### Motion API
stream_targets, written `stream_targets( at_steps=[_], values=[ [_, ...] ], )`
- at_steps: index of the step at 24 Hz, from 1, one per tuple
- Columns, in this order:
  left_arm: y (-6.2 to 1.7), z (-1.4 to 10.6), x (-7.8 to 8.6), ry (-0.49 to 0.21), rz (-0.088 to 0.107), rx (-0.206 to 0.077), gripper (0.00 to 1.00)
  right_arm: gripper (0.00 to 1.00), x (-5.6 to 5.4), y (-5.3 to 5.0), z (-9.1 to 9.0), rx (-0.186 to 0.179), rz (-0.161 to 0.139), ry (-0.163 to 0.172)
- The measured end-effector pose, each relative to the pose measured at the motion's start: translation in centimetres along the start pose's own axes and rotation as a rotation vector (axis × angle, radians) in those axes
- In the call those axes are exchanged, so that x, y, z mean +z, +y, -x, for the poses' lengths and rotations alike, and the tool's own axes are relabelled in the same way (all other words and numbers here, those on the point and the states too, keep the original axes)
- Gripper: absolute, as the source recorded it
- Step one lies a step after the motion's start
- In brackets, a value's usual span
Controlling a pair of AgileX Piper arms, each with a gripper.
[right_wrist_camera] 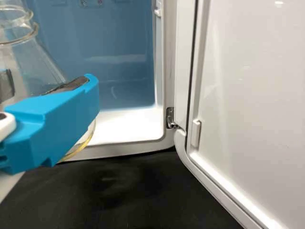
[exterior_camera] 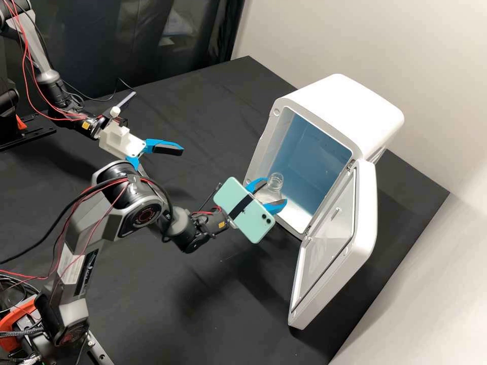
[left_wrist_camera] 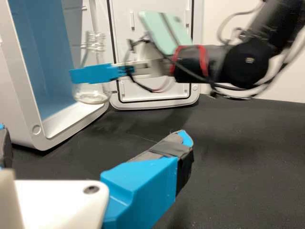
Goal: Take the flask out of the incubator
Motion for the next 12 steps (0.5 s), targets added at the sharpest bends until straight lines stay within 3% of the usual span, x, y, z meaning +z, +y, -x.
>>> stream_targets(
  at_steps=[3, 6, 12],
  values=[
    [0.00, 0.0, 0.0, 0.000, 0.000, 0.000, 1.00, 0.00, 1.3, -0.4, 2.4, -0.024, 0.008, 0.003],
    [0.00, 0.0, 0.0, 0.000, 0.000, 0.000, 1.00, 0.00, 2.9, -0.8, 4.3, -0.066, 0.011, -0.037],
    [0.49, 0.1, 0.1, -0.005, -0.001, 0.020, 1.00, 0.00, 4.4, -2.1, 8.1, -0.186, 0.010, -0.086]
  ],
)
